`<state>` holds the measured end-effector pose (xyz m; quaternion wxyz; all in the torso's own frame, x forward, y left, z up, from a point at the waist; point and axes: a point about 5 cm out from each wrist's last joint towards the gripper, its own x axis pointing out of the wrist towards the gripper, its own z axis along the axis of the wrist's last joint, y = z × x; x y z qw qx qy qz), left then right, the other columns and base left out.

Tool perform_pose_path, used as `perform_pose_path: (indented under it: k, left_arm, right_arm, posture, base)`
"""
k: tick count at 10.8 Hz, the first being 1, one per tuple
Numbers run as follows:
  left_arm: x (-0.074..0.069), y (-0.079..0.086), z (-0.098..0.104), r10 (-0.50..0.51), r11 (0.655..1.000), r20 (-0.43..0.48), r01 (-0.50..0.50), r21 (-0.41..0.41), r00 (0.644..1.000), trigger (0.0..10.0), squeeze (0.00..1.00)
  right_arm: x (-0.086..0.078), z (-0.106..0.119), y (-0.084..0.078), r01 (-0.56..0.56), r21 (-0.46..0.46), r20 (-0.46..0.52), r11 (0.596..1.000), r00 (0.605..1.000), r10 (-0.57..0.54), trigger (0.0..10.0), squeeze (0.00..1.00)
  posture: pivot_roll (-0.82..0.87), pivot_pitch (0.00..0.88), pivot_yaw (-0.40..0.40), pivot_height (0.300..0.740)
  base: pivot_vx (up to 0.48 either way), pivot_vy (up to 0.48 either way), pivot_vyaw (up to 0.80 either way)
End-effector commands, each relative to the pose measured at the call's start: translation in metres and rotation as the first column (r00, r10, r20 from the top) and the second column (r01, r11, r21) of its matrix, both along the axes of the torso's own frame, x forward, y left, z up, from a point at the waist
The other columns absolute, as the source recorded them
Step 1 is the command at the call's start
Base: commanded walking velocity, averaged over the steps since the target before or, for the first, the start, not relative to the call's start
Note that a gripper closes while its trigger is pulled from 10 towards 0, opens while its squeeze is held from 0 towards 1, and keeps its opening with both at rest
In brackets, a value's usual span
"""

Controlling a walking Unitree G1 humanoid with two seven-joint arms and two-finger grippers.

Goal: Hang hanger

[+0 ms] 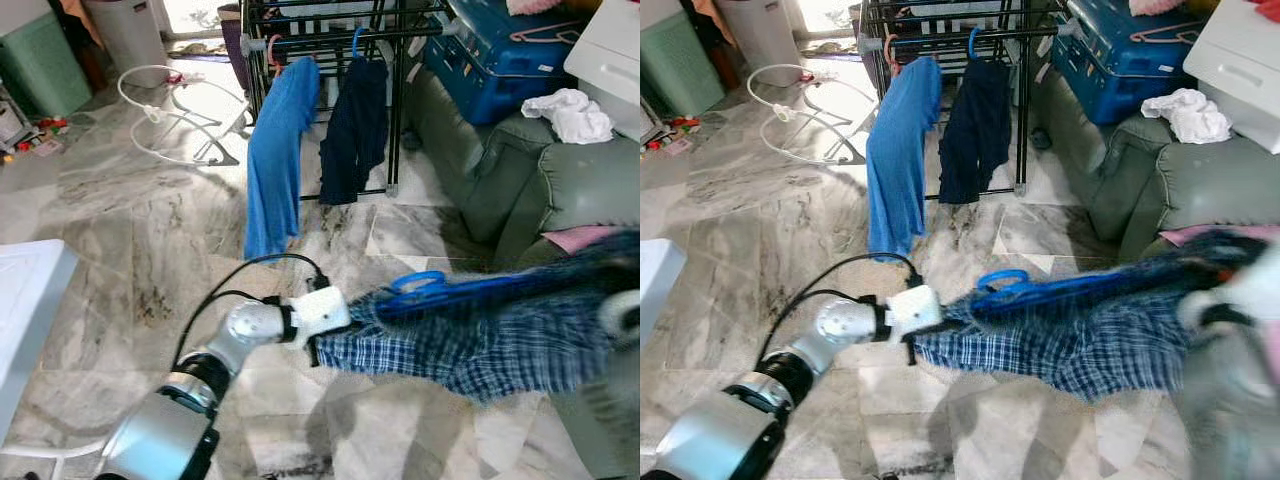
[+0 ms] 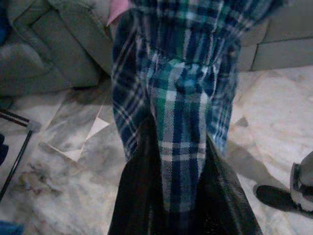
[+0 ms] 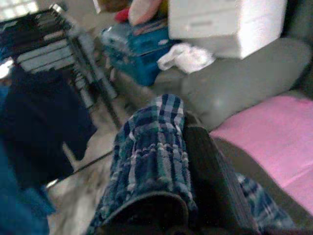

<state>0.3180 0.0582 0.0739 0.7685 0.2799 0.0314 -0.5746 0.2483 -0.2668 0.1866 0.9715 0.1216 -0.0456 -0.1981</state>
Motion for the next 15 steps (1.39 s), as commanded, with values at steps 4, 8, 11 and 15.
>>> perform_pose_path:
  k: [4, 8, 11, 15]
  left_arm:
    - [-0.017, -0.031, -0.003, -0.094, 0.992, -0.024, 0.092, -0.090, 0.995, 0.0, 0.00]
    - [-0.020, -0.036, -0.004, -0.122, 0.988, -0.037, 0.118, -0.096, 0.992, 0.0, 0.00]
    - [-0.019, -0.035, -0.008, -0.105, 0.993, -0.051, 0.102, -0.056, 0.993, 0.0, 0.00]
    - [-0.013, -0.022, -0.012, -0.039, 0.999, -0.042, 0.039, 0.013, 0.998, 0.0, 0.00]
  right_arm:
    - [0.023, -0.023, 0.075, -0.324, -0.022, -0.136, 0.946, 0.938, 0.318, 0.0, 0.00]
    - [0.012, -0.038, 0.102, -0.516, -0.093, -0.261, 0.851, 0.838, 0.479, 10.0, 1.00]
    - [-0.004, -0.040, 0.094, -0.632, -0.244, -0.395, 0.735, 0.757, 0.520, 10.0, 1.00]
    - [-0.055, -0.038, 0.081, -0.820, -0.139, -0.451, 0.556, 0.552, 0.701, 10.0, 1.00]
  posture:
    - [-0.11, 0.077, 0.011, 0.740]
    - [-0.12, 0.076, 0.015, 0.740]
    - [-0.12, 0.073, 0.014, 0.740]
    - [-0.14, 0.074, 0.014, 0.740]
  base:
    - [0.000, 0.000, 0.00]
    - [0.000, 0.000, 0.00]
    - [0.000, 0.000, 0.00]
    - [0.000, 0.000, 0.00]
